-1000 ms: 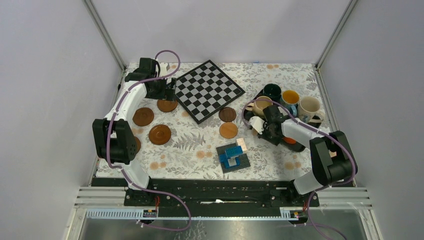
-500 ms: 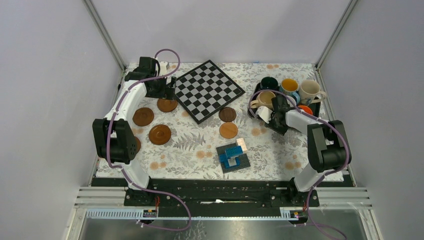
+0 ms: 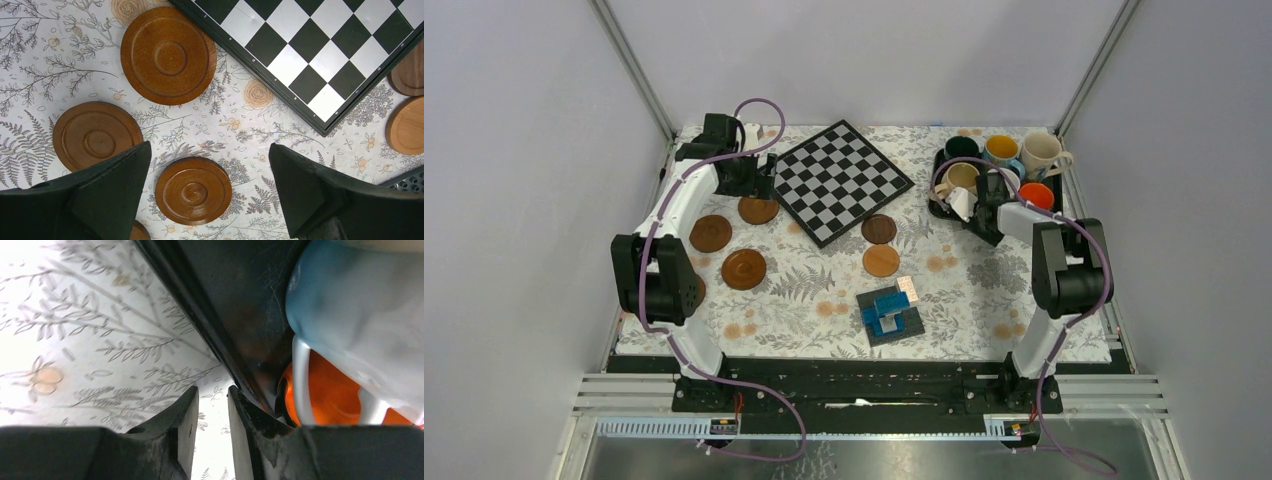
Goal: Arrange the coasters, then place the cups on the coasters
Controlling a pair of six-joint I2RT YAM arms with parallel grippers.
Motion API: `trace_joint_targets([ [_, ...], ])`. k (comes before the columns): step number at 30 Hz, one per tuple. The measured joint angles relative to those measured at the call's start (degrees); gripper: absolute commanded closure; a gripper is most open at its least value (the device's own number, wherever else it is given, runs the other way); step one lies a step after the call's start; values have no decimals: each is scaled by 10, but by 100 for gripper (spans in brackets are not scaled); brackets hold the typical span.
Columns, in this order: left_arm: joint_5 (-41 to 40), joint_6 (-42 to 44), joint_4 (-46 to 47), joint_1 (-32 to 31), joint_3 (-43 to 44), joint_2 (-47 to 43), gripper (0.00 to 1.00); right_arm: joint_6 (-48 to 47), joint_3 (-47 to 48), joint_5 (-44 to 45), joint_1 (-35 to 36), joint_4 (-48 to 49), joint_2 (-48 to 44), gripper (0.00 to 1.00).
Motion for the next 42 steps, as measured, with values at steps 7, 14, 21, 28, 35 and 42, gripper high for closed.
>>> trace_joint_targets([
  [7,0,3,0,0,0,2,1,-2,47,8,-8,18,42,63],
  [14,1,18,0,0,-2,7,1,0,77,-1,-10,20,62,63],
  [21,25,13,10,0,-11,25,1,10,84,-56,-8,-7,53,61],
  [28,69,-57,89,17,-13,73,1,26,83,-127,14,-60,-17,60],
  [35,91,-131,166,66,17,149,1,42,83,-184,36,-98,-81,58],
  [42,93,-166,210,63,92,235,1,48,71,-240,36,-128,-133,56],
])
